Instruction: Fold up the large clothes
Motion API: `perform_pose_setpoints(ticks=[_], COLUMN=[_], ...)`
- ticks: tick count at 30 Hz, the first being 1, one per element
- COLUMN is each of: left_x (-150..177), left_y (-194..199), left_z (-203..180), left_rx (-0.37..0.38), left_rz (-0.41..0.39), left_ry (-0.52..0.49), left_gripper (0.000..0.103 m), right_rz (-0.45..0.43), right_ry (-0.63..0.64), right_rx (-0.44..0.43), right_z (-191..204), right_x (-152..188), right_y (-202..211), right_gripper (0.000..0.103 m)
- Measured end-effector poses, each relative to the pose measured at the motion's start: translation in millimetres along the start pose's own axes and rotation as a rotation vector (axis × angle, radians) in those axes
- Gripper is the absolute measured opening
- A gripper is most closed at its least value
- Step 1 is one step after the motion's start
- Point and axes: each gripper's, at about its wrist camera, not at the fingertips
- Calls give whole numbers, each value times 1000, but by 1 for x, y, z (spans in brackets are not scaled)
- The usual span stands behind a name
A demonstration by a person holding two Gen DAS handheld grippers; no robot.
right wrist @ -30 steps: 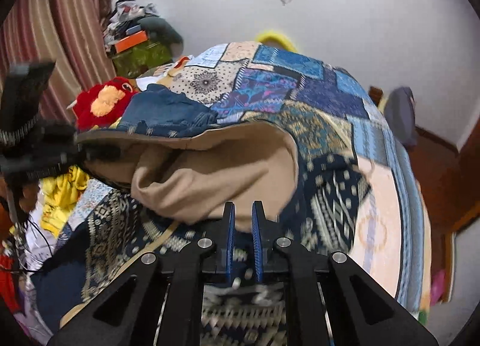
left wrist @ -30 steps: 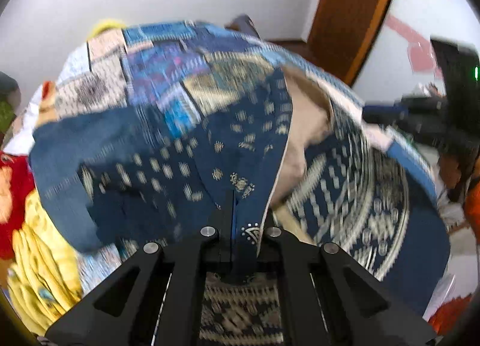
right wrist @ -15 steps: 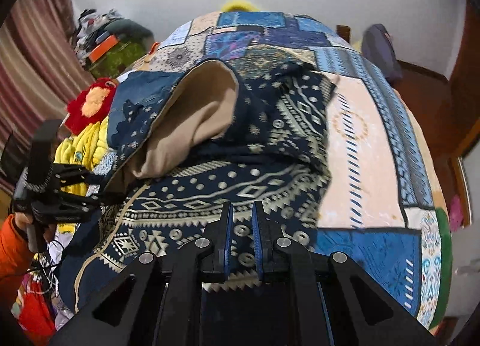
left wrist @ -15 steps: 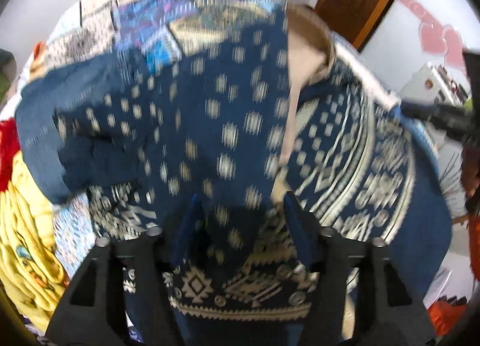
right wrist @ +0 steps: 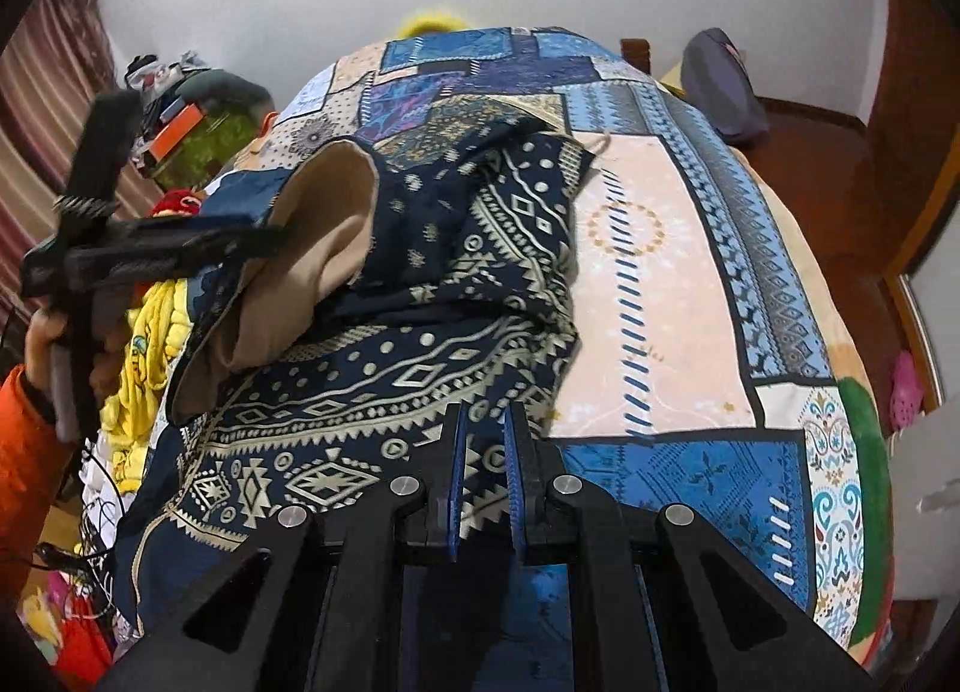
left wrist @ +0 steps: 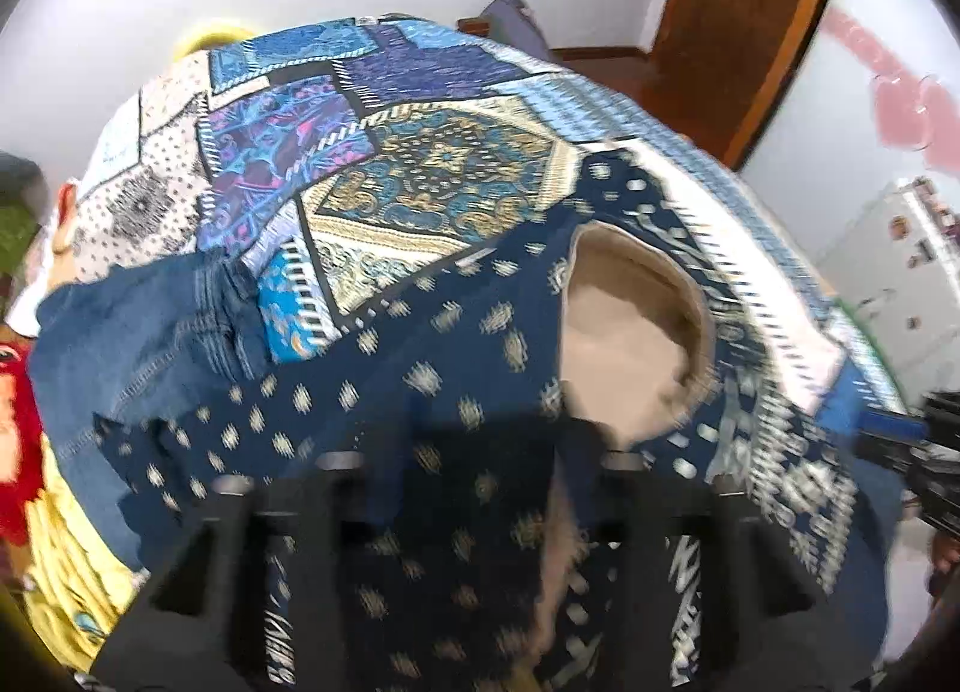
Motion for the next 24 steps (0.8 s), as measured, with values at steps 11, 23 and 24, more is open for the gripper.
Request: perform_pose_setpoints(ticks=[11,23,24], left_x=[34,125,130], left_y=[66,76,73], left_z=[-38,-101,-102], left_rx=[243,369,361], left_rz=[-95,31,44], left_ry=[-144,-289,-285], left_gripper=[9,9,9], right_rz=[-51,-113,-112], right_ry=[-44,68,91], right_rx=[30,-33,-31], right_z=[-16,43,51], right_x=[-1,-17,-18], right_y=[20,42,41], right_gripper=[9,9,9])
Point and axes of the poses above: each gripper's, at about its wrist camera, not at the fingertips, and y roughly against the way its jaws point, z to its left, x to its underside, and after that the axes turned 2 degrees about -x, right-handed
